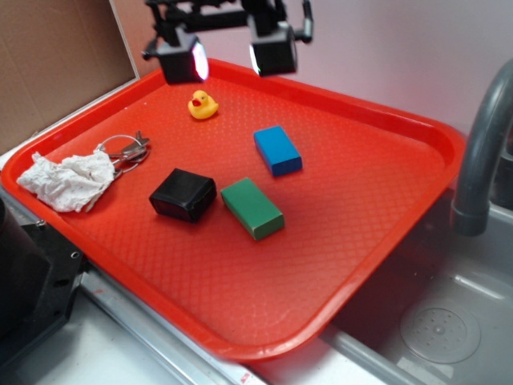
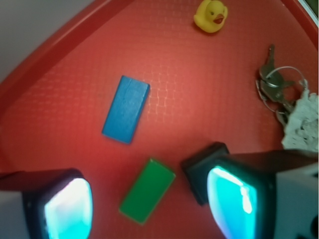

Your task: Grab the blue block.

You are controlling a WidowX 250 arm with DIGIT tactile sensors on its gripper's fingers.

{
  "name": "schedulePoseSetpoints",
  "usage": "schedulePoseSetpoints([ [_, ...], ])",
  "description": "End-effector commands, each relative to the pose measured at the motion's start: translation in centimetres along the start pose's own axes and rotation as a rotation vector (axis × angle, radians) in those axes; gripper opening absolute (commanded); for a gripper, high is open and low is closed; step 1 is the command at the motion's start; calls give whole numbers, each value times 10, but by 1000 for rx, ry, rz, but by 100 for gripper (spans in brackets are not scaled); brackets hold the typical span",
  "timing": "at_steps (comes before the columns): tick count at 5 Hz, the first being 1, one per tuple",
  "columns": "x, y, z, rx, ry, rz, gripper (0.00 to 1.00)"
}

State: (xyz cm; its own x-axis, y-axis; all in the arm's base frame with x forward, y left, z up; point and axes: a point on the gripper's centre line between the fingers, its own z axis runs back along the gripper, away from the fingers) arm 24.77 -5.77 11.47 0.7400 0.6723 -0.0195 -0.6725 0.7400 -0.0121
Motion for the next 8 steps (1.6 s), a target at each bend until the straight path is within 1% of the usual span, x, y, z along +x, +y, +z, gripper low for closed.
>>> schedulePoseSetpoints([
  [1, 30, 0, -16, 30, -29, 51, 100],
  [2, 35, 4, -29, 46, -24, 71, 100],
  [3, 41, 1, -42, 40, -19, 88, 100],
  [4, 43, -5, -52, 16, -45, 81, 100],
  [5, 43, -9, -68, -38, -70, 64, 100],
  [6, 45, -8, -80, -49, -48, 54, 100],
  [8, 48, 1, -97, -42, -13, 48, 100],
])
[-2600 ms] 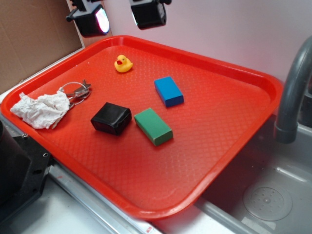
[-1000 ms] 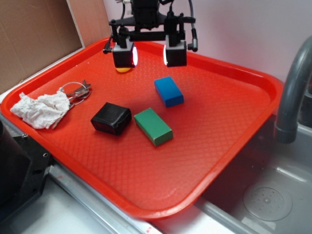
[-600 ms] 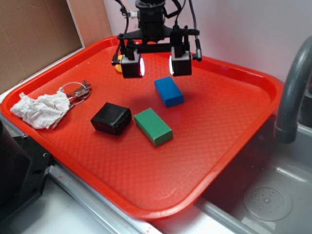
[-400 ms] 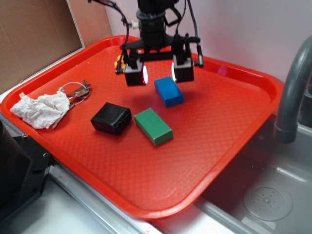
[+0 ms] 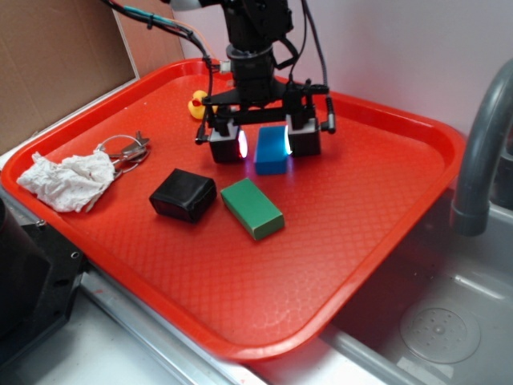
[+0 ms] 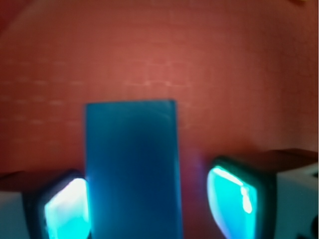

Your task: Grab the blue block.

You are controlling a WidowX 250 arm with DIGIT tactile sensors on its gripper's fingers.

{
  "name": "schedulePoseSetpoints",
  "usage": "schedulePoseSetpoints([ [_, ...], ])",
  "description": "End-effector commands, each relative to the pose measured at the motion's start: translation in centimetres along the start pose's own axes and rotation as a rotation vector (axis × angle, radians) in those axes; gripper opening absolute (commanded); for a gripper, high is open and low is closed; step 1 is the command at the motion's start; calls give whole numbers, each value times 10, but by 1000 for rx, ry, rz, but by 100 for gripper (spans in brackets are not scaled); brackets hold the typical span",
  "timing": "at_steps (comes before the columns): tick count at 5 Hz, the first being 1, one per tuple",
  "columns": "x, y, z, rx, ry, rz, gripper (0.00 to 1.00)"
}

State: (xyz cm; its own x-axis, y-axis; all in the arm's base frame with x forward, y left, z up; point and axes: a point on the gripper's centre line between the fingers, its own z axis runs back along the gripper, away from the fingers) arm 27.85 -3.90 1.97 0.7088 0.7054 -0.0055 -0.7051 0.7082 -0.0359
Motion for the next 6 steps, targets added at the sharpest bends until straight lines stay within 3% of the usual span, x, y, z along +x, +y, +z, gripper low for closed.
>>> schedulePoseSetpoints([
  [1, 5, 3, -12, -10, 25, -6, 100],
  [2, -3, 2, -20, -13, 37, -5, 61],
  [3, -12, 10, -21, -19, 48, -17, 0],
  [4, -2, 10, -9, -21, 44, -44, 0],
  [6, -6, 16, 30, -40, 50, -185, 0],
])
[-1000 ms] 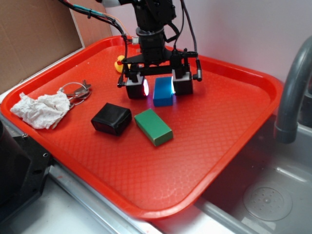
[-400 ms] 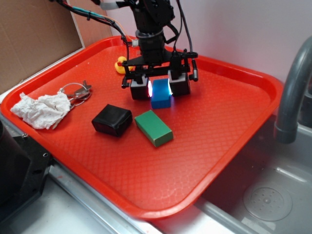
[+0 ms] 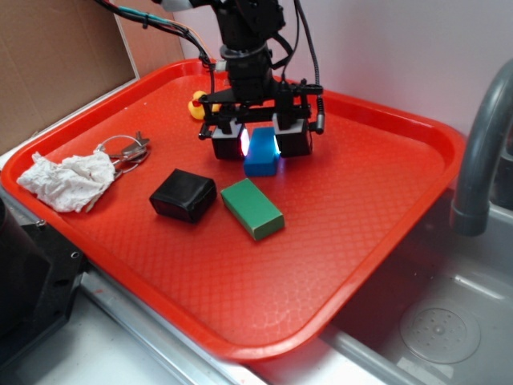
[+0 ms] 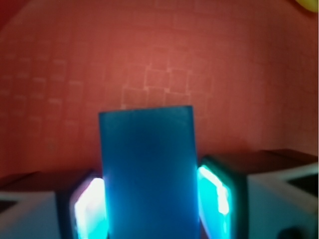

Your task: Grab the blue block.

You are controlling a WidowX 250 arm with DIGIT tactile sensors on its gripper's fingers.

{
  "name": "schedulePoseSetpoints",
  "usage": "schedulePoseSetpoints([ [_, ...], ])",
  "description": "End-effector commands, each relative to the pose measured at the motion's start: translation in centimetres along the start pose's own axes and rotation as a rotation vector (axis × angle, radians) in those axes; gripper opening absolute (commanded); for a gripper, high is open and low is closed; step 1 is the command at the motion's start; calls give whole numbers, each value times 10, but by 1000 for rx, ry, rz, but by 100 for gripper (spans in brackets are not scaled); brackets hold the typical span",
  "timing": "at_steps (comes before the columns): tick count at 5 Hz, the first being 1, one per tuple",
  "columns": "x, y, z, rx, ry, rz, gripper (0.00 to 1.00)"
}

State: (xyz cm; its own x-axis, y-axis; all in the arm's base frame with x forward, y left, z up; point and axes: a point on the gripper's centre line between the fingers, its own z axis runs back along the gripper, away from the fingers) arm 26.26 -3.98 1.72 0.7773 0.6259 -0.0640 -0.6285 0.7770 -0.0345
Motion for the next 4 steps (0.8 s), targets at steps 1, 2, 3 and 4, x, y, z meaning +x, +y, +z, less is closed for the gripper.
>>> schedulePoseSetpoints([
  [1, -16, 3, 81, -143, -50, -344, 0],
  [2, -35, 21, 129, -167, -170, -501, 0],
  [3, -28, 61, 180, -203, -203, -508, 0],
  [4, -23, 86, 230, -194, -179, -474, 0],
])
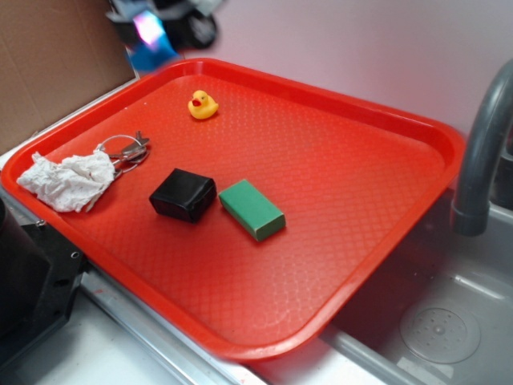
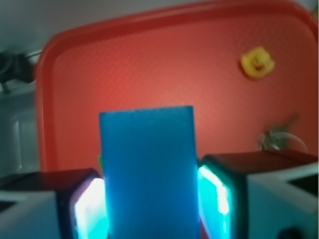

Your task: Grab the blue block.

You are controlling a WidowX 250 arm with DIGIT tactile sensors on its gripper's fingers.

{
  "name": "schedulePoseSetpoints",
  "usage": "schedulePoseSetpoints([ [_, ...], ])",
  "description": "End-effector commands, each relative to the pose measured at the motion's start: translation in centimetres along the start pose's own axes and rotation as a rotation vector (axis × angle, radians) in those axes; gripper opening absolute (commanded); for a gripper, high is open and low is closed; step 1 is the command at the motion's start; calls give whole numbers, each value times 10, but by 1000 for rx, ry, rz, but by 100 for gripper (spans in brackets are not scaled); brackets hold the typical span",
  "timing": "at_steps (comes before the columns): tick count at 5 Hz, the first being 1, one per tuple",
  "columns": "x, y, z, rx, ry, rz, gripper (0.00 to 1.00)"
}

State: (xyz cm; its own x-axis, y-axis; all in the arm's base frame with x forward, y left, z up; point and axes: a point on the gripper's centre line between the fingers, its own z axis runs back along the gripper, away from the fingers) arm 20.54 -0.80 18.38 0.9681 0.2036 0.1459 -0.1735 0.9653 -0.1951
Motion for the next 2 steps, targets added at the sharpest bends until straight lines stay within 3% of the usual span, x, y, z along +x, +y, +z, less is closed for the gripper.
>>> schedulePoseSetpoints([
  [1, 20, 35, 77, 53, 11, 99, 0],
  [2, 32, 40, 74, 126, 20, 107, 0],
])
